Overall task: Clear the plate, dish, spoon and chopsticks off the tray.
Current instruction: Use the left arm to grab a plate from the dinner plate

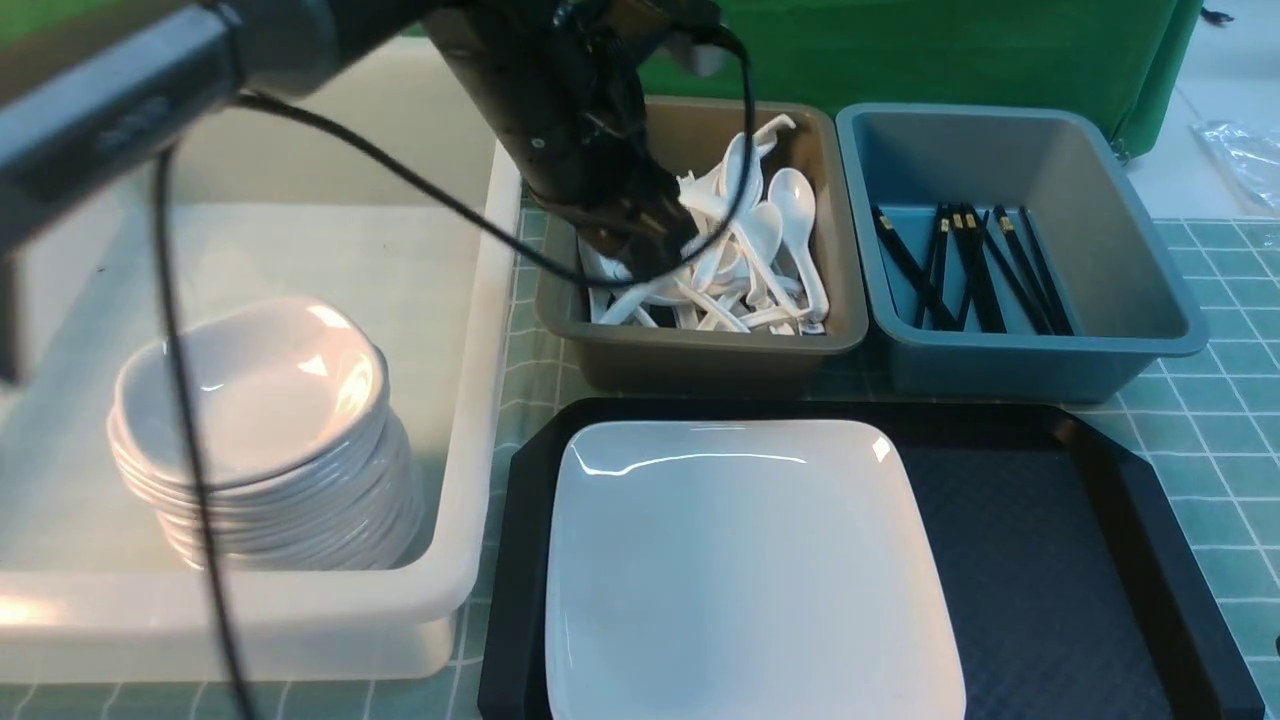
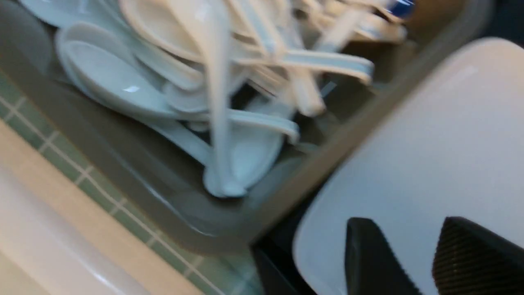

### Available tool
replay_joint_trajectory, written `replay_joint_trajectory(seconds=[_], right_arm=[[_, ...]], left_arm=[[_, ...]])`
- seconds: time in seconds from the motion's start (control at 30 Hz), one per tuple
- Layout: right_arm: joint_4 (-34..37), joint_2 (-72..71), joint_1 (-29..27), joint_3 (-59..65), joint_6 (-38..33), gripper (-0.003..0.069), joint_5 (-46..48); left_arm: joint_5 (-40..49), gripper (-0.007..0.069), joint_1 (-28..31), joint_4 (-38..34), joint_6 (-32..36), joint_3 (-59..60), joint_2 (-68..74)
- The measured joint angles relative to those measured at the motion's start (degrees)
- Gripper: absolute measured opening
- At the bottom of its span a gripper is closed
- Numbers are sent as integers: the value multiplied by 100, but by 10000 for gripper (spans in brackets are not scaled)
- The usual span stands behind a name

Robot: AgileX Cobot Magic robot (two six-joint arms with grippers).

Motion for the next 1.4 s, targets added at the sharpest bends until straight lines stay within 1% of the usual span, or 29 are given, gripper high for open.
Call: replay_joint_trajectory(seconds=[0.03, 0.07, 0.1, 0.13, 0.2, 0.27, 0.37, 0.43, 0.5, 0.53, 0.73, 0.77, 0.8, 0.83, 0.87, 0.9, 1.0, 1.07, 1.23, 1.27, 1.3, 1.37, 1.4], right_arm=[[0, 0, 0, 0, -35, 88, 0], [0, 0, 0, 0, -53, 88, 8], [0, 0, 0, 0, -54, 88, 7], [0, 0, 0, 0, -90, 88, 41], [0, 0, 0, 0, -202, 89, 64], [-8, 0, 0, 0, -299, 90, 64], [-52, 0, 0, 0, -340, 90, 71], [-59, 0, 0, 0, -346, 90, 71], [-65, 0, 0, 0, -346, 90, 71], [-65, 0, 0, 0, -346, 90, 71], [-65, 0, 0, 0, -351, 90, 76], [-65, 0, 0, 0, -351, 90, 76], [-59, 0, 0, 0, -318, 92, 83], [-54, 0, 0, 0, -311, 94, 83], [-48, 0, 0, 0, -305, 94, 83], [-41, 0, 0, 0, -293, 97, 83], [-29, 0, 0, 0, -266, 100, 83], [-16, 0, 0, 0, -184, 105, 83], [-12, 0, 0, 4, -158, 110, 83], [-12, 0, 0, 4, -159, 111, 83], [-1, 0, 0, 4, -153, 115, 83], [-1, 0, 0, 4, -153, 116, 83], [-1, 0, 0, 4, -149, 118, 83]], left_arm=[[-78, 78, -203, -107, 299, 533, -398], [-163, 52, -370, -204, 513, 963, -687], [-224, 47, -370, -226, 627, 963, -746], [-518, 20, -709, -370, 1066, 1819, -1202], [-1068, 9, -1100, -407, 1476, 2721, -1693], [-1523, 10, -1496, -264, 1810, 3600, -1970], [-2081, 27, -1984, 310, 2099, 4722, -2138], [-2317, 59, -2174, 617, 2215, 5291, -2127], [-2611, 115, -2255, 806, 2297, 5663, -2128], [-2715, 144, -2267, 864, 2297, 5749, -2128], [-2938, 409, -2279, 1190, 2307, 5886, -2133], [-2937, 417, -2279, 1192, 2302, 5886, -2138], [-2950, 472, -2273, 1219, 2302, 5886, -2137], [-2963, 498, -2252, 1230, 2302, 5890, -2137], [-2963, 503, -2246, 1235, 2302, 5890, -2137], [-3004, 531, -2131, 1244, 2302, 5890, -2132], [-3138, 533, -1899, 1244, 2302, 5890, -2066], [-3246, 520, -1728, 1261, 2302, 5890, -2010], [-3265, 493, -1653, 1231, 2367, 5890, -1956], [-3265, 489, -1653, 1166, 2444, 5890, -1951], [-3265, 482, -1653, 950, 2701, 5890, -1946], [-3259, 480, -1653, 810, 2844, 5892, -1945], [-3259, 479, -1653, 633, 3086, 5897, -1934]])
